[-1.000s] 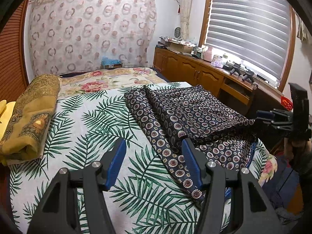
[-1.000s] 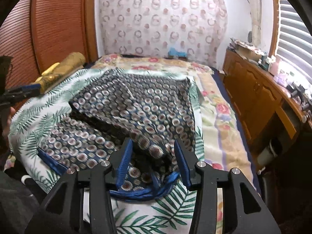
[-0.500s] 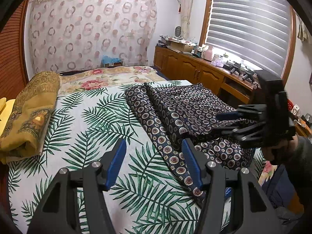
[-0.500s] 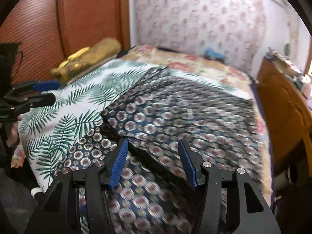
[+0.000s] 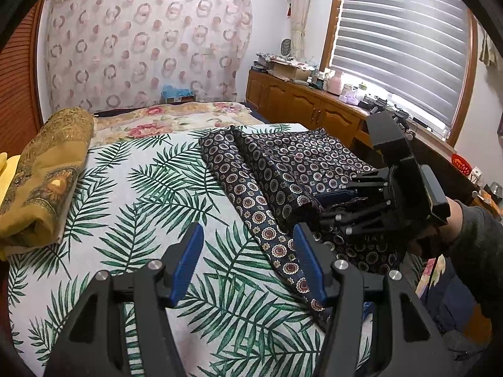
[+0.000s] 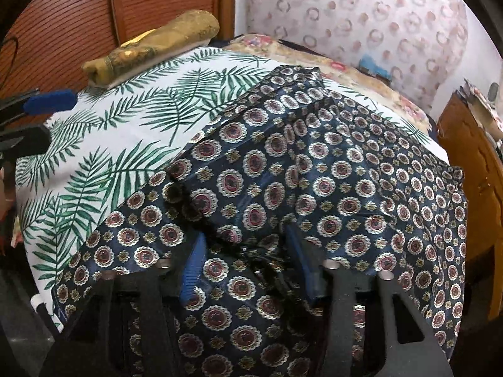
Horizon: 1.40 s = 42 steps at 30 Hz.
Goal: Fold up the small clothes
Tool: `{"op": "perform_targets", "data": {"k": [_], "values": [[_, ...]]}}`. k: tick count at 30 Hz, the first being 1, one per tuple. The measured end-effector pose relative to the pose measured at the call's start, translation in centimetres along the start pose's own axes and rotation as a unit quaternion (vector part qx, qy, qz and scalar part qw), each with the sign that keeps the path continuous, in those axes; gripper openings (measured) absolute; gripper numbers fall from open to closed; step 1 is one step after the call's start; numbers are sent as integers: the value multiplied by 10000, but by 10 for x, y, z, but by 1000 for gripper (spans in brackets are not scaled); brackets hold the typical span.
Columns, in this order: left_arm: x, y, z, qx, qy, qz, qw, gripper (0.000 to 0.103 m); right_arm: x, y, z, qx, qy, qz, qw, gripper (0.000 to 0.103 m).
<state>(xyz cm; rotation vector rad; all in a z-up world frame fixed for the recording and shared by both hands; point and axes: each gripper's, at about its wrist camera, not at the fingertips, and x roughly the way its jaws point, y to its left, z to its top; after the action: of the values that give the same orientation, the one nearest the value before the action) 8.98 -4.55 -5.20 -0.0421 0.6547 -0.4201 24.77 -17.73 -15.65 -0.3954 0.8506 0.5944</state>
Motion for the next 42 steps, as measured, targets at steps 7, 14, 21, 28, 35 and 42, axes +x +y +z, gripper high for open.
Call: {"op": "perform_targets", "data": {"k": [7, 14, 21, 28, 35, 42], "values": [[2, -1, -2, 25, 36, -30, 10000, 58, -17, -15, 4, 59, -300, -107, 9995, 4], [4, -2, -4, 21, 52, -56, 10000, 58, -56, -67, 20, 667, -826, -588, 9926, 4], [7, -5, -4, 53, 96, -83, 9999, 58, -57, -139, 27, 1276, -743, -1366, 9796, 4], [11, -8, -5, 80, 144, -106, 9998, 58, -49, -175, 27, 1712, -563, -1794, 9671, 9], [14, -11, -7, 101, 208, -147, 9996, 58, -64, -188, 22, 1975, -679, -2137, 9543, 31], [26, -18, -12, 169, 384, -218, 9989, 58, -50, -179, 19, 1742, -454, -1757, 9678, 45]]}}
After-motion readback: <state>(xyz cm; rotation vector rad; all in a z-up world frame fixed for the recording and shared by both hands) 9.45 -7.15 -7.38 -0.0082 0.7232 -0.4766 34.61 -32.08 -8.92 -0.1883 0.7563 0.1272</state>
